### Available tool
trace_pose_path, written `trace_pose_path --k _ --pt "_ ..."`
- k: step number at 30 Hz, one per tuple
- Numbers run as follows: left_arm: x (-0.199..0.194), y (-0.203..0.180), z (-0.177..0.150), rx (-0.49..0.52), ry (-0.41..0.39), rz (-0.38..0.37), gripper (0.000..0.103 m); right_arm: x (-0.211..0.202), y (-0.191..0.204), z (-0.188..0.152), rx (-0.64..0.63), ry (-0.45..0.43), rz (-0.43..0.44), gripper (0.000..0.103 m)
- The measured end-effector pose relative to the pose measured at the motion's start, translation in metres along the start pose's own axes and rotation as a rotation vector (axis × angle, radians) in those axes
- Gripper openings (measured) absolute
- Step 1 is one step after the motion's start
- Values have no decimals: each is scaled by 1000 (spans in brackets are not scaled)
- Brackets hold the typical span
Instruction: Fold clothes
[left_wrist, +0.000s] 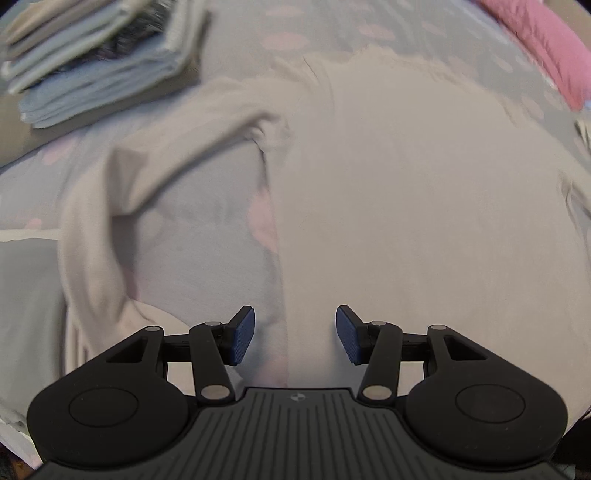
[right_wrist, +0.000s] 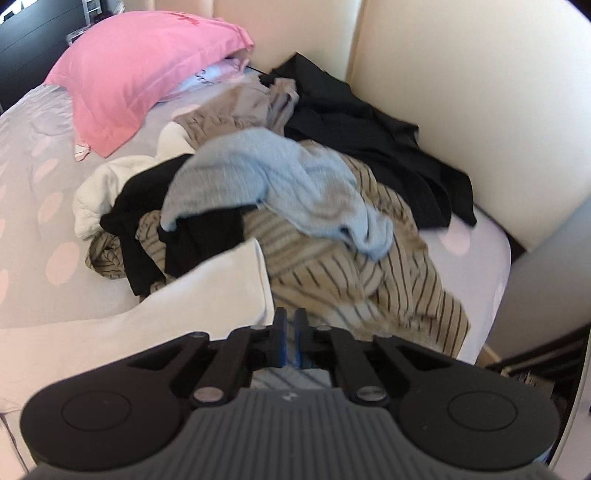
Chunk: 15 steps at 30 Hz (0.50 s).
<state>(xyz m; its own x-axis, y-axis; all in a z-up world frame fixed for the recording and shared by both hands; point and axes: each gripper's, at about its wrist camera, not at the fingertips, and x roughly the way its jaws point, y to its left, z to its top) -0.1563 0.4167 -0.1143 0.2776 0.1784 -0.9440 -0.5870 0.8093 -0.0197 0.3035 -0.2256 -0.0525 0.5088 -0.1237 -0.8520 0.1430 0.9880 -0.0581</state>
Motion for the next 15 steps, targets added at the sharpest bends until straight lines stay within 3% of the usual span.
trace_pose_path --k 4,7,11,15 --pt "-19 38 -1 -118 -55 5 47 -13 18 -21 -15 -3 78 9" --pt "-25 68 -7 -208 -62 20 47 -32 53 -42 -95 -9 156 12" --pt "-32 101 -20 -307 -68 33 47 -53 106 -80 -173 22 296 26" --pt "-33 109 -38 -314 -58 4 48 -69 157 -126 -235 60 437 27"
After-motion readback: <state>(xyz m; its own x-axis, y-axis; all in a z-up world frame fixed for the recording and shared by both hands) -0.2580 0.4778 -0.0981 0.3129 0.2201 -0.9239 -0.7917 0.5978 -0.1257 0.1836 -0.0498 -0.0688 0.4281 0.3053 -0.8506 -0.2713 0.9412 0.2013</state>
